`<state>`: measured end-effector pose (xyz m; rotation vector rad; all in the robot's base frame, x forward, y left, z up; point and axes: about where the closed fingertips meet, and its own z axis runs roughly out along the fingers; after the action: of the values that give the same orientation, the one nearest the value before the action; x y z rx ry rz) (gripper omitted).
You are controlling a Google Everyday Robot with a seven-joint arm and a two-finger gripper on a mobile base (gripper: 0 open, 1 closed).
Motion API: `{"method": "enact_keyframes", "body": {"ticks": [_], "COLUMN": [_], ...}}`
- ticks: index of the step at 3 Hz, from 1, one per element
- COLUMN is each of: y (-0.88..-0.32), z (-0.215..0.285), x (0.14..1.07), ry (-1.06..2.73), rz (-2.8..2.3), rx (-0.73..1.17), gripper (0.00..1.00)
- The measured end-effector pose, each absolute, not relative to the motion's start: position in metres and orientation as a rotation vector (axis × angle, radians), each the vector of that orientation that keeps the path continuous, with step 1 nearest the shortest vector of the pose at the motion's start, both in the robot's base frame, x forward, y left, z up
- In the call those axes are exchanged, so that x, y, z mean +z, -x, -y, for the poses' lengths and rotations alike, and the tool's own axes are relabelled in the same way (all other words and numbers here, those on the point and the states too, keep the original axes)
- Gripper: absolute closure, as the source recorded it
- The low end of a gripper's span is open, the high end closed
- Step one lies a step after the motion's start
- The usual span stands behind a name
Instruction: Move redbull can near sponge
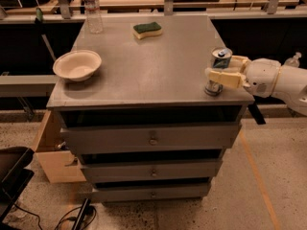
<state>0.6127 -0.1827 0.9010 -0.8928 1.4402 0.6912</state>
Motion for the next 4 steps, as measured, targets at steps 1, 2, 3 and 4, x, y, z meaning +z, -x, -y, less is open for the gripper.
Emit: {"method": "enact_keyframes", "body": {"ticks": [1,2,3,4], "y": [-0.613,-0.634,-0.700,-0.757], "z": [0.181,0.176,0.170,0.170], "x": [0.901,0.921,0.974,1.004], "ry": [0.895,0.897,0.849,0.773], "rz": [-1.439,-1.393,-1.372,-1.413], "rx": [0.693,0.704,0.705,0.672], "gripper": [1.00,1.00,1.00,1.00]}}
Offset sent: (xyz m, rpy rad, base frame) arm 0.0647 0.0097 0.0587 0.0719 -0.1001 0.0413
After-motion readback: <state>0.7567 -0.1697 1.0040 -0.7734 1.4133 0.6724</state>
